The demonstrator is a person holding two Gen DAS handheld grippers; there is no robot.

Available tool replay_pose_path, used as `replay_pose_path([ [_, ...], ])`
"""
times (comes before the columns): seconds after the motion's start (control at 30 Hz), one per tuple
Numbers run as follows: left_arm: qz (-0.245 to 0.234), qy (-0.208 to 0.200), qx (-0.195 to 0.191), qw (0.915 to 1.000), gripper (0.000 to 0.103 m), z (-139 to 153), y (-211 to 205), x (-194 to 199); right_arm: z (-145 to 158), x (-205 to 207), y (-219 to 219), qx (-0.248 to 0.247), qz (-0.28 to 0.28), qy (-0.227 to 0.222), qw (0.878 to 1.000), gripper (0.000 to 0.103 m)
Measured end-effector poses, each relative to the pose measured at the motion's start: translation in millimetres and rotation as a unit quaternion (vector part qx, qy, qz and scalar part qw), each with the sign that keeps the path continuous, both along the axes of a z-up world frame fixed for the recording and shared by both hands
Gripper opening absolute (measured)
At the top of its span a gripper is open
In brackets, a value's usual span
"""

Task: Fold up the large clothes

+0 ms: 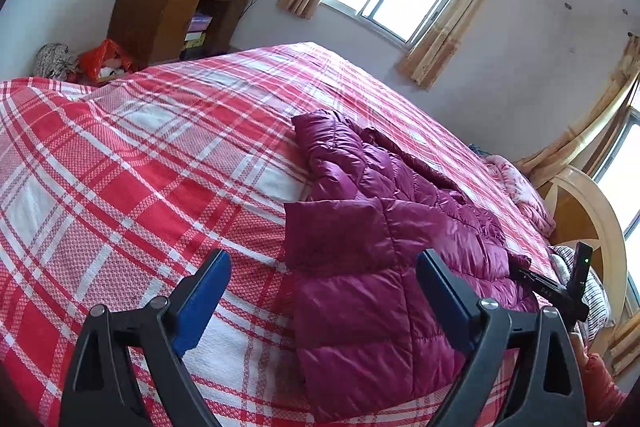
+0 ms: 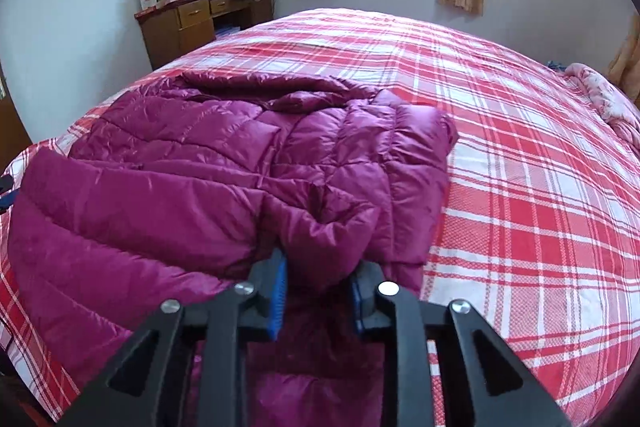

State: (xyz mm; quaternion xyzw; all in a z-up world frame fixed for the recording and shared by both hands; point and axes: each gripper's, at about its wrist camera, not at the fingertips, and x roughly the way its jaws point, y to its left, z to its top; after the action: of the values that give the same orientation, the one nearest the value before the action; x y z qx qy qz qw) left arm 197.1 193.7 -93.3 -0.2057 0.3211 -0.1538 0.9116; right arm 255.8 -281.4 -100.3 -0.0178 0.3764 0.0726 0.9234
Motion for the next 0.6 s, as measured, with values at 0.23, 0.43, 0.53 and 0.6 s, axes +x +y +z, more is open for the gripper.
replay_pose_path([
  [0.23, -0.030, 0.055, 0.032, 0.9975, 0.094, -13.4, -28.1, 33.2, 2.5, -13.7, -7.5, 0.024, -0.031, -0.024, 0.999, 0.022],
  [0.43, -0.003, 0.099, 0.009, 0.9950, 0.088, -24.3, -34.1, 52.2, 2.0, -13.4, -5.3, 0.027, -0.040, -0.022, 0.999, 0.022],
  [0.53, 0.004, 0.103, 0.044, 0.9937, 0.055, -24.1, -43.2, 47.6, -0.8, -13.7, -7.7, 0.033, -0.044, -0.019, 0.998, 0.022],
  [0.6, 0.009, 0.101, 0.060, 0.9930, 0.047, -23.3, -47.3, 44.2, -4.4, -13.0, -7.2, 0.030, -0.044, -0.015, 0.998, 0.022],
])
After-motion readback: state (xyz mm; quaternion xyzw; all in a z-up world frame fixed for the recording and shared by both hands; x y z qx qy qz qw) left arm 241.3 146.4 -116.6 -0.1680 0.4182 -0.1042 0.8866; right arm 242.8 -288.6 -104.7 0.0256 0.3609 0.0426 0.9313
